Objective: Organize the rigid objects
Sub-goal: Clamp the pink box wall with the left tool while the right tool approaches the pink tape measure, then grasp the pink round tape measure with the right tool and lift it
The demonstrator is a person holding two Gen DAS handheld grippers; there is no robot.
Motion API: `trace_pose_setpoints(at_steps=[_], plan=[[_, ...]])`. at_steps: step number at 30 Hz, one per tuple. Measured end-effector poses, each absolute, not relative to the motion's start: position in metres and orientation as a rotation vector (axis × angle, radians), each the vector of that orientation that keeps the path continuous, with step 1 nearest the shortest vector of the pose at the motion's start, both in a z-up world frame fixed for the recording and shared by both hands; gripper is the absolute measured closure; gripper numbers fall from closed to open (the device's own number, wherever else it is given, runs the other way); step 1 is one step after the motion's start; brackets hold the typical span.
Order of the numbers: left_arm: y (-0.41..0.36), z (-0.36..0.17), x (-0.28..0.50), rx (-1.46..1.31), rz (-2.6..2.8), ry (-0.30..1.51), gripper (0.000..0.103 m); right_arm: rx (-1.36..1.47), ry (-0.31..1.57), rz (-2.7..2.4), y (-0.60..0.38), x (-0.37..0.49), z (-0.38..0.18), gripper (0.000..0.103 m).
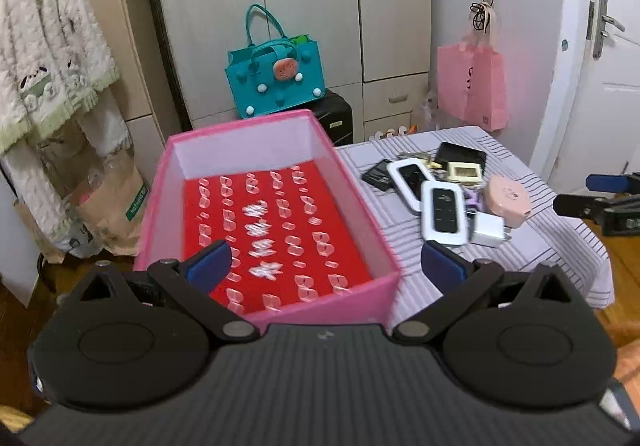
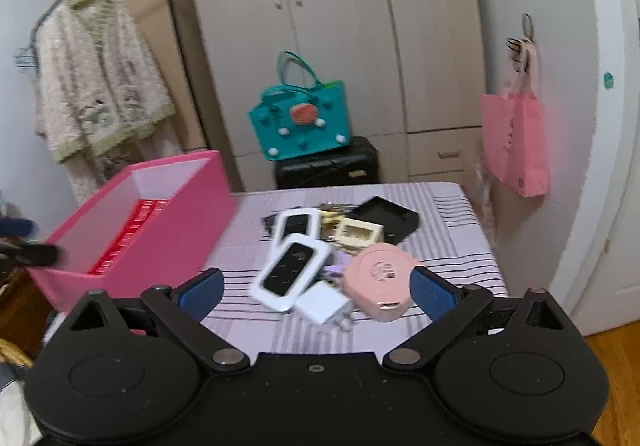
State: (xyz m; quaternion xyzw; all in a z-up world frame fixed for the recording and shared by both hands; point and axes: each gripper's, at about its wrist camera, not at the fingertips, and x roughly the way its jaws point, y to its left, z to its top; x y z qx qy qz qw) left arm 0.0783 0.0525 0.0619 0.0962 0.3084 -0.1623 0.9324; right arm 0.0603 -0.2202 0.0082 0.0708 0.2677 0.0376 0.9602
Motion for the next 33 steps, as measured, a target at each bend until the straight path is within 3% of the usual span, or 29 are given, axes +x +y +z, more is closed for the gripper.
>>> trace_pose_setpoints(at_steps=[9,12,14,20,23,25,28,33], plan=[[0.103,0.053,0.135,0.381,-0.165,0.687,0.004,0.171,0.678,-0.028,-0.241,0.116,-0.034,0.012],[0.116,0.04,0.151,0.374,-0.155,0.751,0.018,0.194,0.708,-0.063,-0.247,0.131,-0.05,0.014],[0.124,0.036,0.161,0.354,-0.156,0.775,0.021,0.207,0.713,-0.055,-0.251,0.137,-0.057,0.014],[0.119,0.021,0.194,0.358,-0.17,0.857,0.045,0.239,0.727,-0.053,-0.256,0.152,-0.068,0.014],[0.113,0.014,0.206,0.406,-0.131,0.866,0.06,0.235,0.73,-0.039,-0.255,0.16,-0.071,0.014],[0.112,0.012,0.212,0.443,-0.093,0.855,0.079,0.221,0.73,-0.037,-0.253,0.166,-0.072,0.014],[0.12,0.013,0.223,0.424,-0.072,0.873,0.092,0.2,0.738,-0.048,-0.25,0.178,-0.077,0.014],[0.127,0.008,0.236,0.387,-0.072,0.895,0.094,0.167,0.717,-0.077,-0.244,0.186,-0.081,0.014]])
